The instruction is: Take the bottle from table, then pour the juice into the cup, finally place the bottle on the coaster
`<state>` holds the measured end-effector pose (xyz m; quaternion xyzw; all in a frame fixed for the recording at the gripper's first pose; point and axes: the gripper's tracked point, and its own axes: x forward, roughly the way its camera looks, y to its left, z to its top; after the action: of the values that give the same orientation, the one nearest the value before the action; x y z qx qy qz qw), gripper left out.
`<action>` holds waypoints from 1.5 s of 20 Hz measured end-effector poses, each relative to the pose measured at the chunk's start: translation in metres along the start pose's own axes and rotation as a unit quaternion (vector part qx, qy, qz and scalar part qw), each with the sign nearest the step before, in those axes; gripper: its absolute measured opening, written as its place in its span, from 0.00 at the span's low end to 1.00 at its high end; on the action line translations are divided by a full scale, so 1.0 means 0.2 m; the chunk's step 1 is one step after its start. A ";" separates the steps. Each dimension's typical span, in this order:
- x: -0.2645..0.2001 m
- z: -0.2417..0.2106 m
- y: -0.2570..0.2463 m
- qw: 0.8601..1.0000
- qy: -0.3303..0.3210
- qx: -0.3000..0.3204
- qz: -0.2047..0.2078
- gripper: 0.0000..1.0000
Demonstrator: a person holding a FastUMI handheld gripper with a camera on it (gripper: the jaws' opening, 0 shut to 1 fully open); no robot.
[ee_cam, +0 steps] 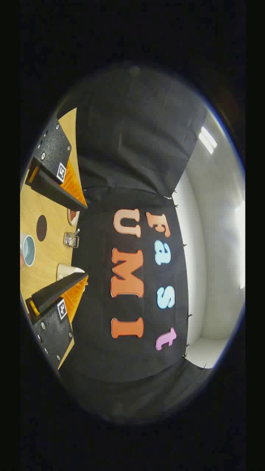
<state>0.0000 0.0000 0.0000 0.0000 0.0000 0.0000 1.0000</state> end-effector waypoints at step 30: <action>0.02 -0.26 0.18 0.996 0.053 0.060 0.041 0.99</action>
<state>0.0043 0.0352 -0.0528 0.0602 0.0527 0.0406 0.9960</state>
